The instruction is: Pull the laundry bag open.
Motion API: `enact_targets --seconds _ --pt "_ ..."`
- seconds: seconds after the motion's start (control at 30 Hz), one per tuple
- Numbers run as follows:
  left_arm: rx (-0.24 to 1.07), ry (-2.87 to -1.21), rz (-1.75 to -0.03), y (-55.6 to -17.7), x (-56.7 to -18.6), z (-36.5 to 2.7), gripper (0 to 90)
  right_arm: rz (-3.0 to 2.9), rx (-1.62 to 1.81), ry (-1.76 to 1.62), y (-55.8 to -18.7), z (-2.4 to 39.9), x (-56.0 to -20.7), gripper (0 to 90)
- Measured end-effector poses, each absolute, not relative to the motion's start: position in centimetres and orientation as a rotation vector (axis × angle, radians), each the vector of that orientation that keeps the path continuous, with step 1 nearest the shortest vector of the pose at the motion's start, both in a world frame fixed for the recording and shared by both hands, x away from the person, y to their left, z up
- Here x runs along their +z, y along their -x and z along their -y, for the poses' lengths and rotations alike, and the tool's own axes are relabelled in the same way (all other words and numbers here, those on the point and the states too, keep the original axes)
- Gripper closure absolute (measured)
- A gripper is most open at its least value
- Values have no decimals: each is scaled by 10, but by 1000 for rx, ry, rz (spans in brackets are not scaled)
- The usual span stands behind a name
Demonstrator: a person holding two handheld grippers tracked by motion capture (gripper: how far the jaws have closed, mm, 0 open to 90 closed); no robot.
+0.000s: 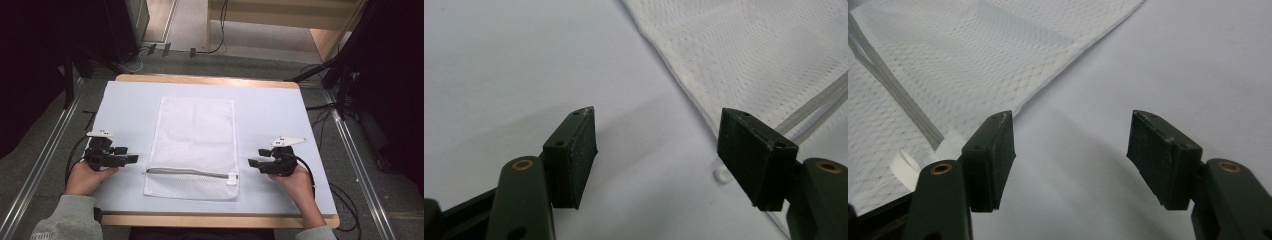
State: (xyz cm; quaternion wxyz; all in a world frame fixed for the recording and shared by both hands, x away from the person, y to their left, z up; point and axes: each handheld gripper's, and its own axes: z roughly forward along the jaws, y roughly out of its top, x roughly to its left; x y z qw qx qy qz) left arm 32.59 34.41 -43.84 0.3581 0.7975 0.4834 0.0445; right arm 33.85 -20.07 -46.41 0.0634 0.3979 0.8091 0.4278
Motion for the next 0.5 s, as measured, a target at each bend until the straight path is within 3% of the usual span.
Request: enact_targets --seconds 0.5 --pt "175 -2087 -1274 -330 -446 -344 212 -2418 1233 -1253 -344 207 -470 293"
